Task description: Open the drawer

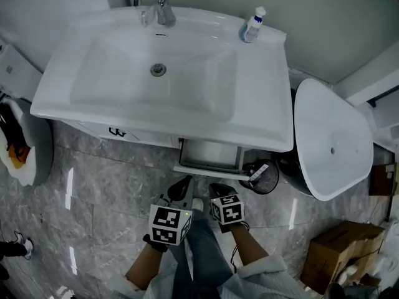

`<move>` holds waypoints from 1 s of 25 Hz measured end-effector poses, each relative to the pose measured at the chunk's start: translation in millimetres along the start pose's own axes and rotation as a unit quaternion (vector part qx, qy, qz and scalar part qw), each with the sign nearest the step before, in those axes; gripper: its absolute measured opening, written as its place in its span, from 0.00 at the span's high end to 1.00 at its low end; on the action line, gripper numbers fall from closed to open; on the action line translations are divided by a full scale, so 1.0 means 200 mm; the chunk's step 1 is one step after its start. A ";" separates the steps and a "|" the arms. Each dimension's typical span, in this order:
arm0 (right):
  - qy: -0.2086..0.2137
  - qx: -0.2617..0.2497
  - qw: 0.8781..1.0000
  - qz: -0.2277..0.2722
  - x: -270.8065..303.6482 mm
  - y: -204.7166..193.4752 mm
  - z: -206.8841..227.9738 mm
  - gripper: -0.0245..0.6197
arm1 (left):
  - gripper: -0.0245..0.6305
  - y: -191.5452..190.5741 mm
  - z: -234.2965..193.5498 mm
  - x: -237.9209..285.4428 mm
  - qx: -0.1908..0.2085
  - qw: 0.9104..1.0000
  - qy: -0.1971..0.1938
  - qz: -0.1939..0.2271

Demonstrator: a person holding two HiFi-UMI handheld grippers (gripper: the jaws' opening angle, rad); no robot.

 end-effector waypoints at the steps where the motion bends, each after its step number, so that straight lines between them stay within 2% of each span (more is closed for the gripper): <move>1: 0.003 0.006 1.000 0.003 -0.04 0.04 -0.01 0.92 | 0.94 0.03 0.02 -0.01 0.004 1.000 -0.001 0.002; 5: 0.015 0.027 0.999 0.031 -0.22 0.24 -0.03 0.92 | 0.94 0.14 0.13 -0.07 0.011 1.000 -0.009 0.009; 8: 0.023 0.048 0.996 0.070 -0.37 0.41 -0.04 0.93 | 0.94 0.24 0.20 -0.12 0.005 1.000 -0.018 0.017; 13: 0.028 0.053 0.988 0.143 -0.67 0.70 -0.06 0.93 | 0.94 0.43 0.34 -0.22 0.018 0.998 -0.039 0.038; 19: 0.041 0.053 0.967 0.244 -1.04 1.02 -0.06 0.94 | 0.94 0.69 0.51 -0.31 0.041 0.994 -0.074 0.072; 25: 0.058 0.027 0.944 0.324 -1.38 1.22 -0.08 0.95 | 0.94 0.88 0.68 -0.42 0.061 0.987 -0.108 0.105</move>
Point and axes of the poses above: the fingertips, and each gripper's own axes: x forward along the fingers, z to its right, y out of its top, the point moved 3 cm from there along -x, backward along the fingers, and after that the axes turned 14 degrees about -x, right-handed, at the moved point
